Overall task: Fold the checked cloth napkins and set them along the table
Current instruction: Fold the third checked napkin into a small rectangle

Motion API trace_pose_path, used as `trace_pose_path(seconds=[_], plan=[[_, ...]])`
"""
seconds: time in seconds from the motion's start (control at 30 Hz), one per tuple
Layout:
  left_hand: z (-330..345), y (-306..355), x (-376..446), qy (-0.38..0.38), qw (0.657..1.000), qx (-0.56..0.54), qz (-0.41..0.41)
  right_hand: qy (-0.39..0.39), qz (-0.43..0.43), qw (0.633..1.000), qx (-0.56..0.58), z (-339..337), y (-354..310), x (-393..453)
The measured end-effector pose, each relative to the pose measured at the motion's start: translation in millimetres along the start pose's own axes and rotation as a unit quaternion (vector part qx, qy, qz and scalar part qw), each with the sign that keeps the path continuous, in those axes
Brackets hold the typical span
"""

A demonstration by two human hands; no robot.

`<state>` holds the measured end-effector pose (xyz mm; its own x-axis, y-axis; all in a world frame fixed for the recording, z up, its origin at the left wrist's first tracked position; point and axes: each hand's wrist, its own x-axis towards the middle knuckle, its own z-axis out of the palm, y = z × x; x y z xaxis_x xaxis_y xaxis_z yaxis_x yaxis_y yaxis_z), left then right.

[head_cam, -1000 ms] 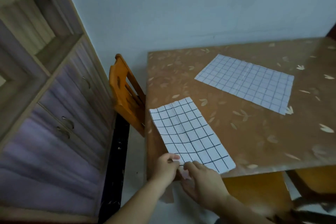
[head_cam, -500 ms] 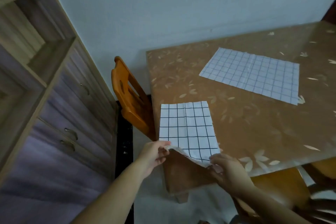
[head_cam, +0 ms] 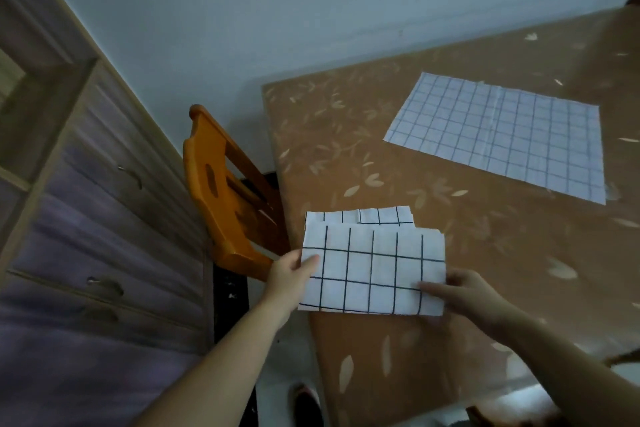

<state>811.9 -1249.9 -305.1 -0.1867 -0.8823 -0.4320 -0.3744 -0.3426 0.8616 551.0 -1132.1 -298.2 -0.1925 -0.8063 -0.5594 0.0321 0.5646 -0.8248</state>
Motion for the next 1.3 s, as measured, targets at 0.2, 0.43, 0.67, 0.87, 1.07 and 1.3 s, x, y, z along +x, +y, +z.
trace_pose_path(seconds=[0.2, 0.43, 0.67, 0.87, 1.07, 1.3], plan=[[3.5, -5.4, 33.9, -0.046, 0.998, -0.015, -0.042, 0.196, 0.026, 0.980, 0.018, 19.6, 3.8, 39.9], [6.3, -11.3, 46.9, -0.066, 0.995, 0.036, -0.062, 0.250, 0.000, 0.968, -0.022, 34.1, -3.7, 59.2], [7.1, -21.5, 49.0, -0.039, 0.998, 0.045, -0.021, 0.249, 0.013, 0.965, -0.083, 32.2, -7.5, 74.9], [9.4, -29.3, 33.6, -0.040, 0.994, 0.089, 0.055, 0.252, 0.060, 0.960, -0.108, 29.7, -10.6, 85.5], [11.0, -29.3, 20.4, -0.011, 0.894, 0.413, 0.172, 0.245, 0.050, 0.958, -0.138, 29.9, -12.3, 88.9], [44.4, -22.6, 42.0, -0.098, 0.756, 0.594, 0.257, 0.263, 0.035, 0.952, -0.153, 28.7, -11.0, 91.2]])
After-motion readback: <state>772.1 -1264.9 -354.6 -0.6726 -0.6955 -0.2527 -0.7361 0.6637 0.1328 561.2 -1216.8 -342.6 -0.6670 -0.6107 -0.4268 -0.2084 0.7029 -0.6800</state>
